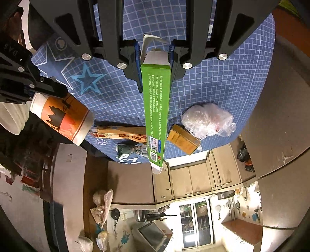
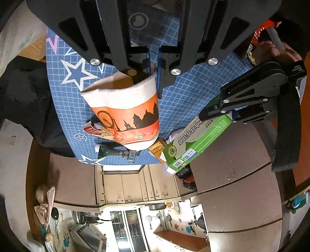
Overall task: Collect trash
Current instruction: 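Grasp the green tube box with the left tool while the right tool grasps the orange paper cup, then carry the tube box and cup over the white bucket and open both tools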
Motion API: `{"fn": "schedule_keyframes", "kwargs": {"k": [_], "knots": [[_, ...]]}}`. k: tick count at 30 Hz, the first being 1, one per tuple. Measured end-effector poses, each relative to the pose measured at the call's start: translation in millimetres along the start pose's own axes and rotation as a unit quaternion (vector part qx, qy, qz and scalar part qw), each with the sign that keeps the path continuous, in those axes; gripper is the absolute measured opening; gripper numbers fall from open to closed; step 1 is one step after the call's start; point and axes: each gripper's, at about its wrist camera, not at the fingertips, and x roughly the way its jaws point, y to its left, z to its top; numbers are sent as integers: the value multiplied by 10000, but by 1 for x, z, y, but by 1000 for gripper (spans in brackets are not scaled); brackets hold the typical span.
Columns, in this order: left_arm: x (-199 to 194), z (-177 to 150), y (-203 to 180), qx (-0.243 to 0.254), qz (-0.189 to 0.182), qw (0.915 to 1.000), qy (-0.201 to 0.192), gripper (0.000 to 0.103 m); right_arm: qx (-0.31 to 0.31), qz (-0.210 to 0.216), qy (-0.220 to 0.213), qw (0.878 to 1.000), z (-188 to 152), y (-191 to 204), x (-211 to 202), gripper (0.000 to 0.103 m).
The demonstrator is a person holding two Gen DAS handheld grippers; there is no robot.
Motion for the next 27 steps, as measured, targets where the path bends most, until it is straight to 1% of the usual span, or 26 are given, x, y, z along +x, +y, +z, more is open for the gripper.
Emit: {"fn": "schedule_keyframes", "kwargs": {"k": [7, 14, 21, 27], "knots": [[-9, 1, -9, 97, -2, 9999, -67, 23, -5, -104, -125, 9999, -2, 0, -13, 4], [-17, 6, -26, 269, -146, 9994, -157, 23, 70, -324, -309, 9990, -3, -9, -37, 4], [-24, 18, -58, 526, -420, 9972, -312, 23, 238, -673, -508, 9962, -9, -29, -67, 4], [-28, 30, -96, 822, -707, 9931, -436, 23, 371, -1058, -750, 9909, -10, -52, -99, 4]]}}
